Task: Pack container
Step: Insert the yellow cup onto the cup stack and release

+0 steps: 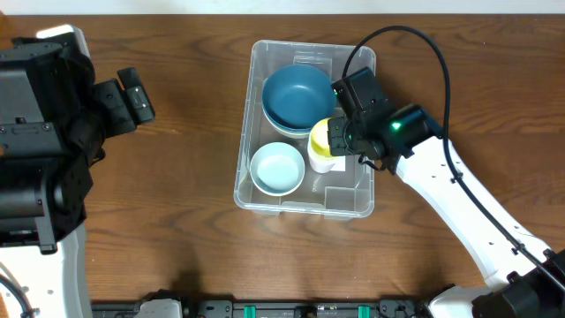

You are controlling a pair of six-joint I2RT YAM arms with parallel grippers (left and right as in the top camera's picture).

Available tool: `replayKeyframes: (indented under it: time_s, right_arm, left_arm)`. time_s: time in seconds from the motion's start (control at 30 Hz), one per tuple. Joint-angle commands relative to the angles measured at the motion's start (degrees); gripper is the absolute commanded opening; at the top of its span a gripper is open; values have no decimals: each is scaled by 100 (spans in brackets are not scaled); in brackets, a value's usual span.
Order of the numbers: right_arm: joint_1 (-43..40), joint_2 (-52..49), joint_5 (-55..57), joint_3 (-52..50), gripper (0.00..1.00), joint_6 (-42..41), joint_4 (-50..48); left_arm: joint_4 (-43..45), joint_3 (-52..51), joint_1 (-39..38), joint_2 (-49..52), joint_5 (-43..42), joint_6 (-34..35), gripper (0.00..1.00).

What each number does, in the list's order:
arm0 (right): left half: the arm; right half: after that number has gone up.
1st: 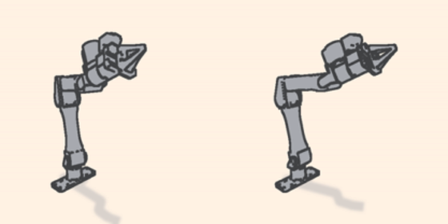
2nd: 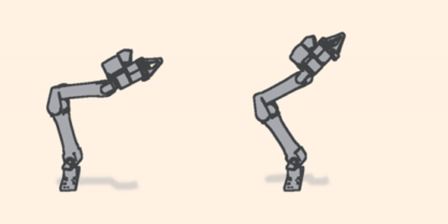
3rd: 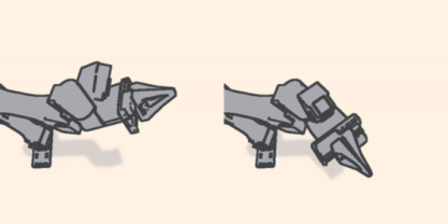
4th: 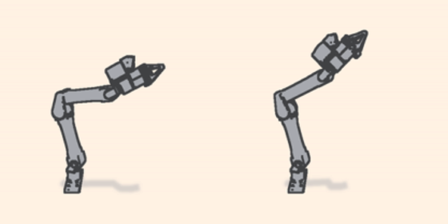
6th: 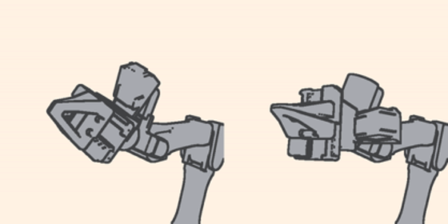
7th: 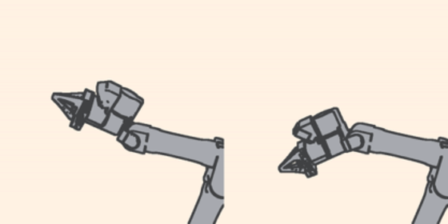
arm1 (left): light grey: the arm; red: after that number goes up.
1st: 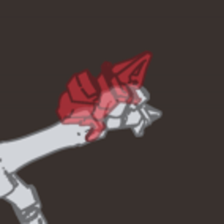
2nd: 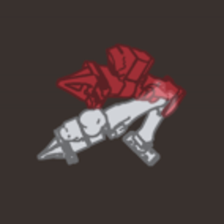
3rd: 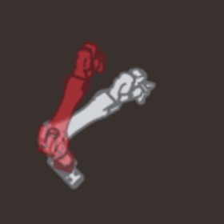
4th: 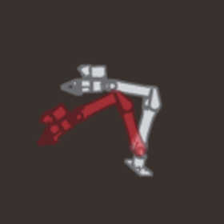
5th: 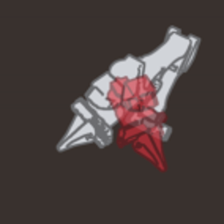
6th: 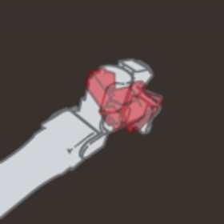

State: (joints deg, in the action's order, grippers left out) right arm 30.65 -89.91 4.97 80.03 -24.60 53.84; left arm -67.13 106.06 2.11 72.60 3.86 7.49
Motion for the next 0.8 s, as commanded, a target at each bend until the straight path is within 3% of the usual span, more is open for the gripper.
replayKeyframes:
  time_s: [0.0,0.1,0.3,0.5,0.77]
  right_arm:
    - [-22,59,105,68,45,-15,-26]
    - [-83,225,105,245,52,0,-7]
    - [-260,715,98,553,82,2,-59]
    - [-409,1224,319,555,99,-2,-164]
    - [-376,1600,369,553,99,116,372]
  left_arm:
    - [-13,9,17,4,70,11,98]
    - [-13,9,17,4,70,11,98]
    - [-13,9,17,4,70,11,98]
    - [-15,9,17,4,70,11,98]
    - [-15,9,17,4,70,11,98]
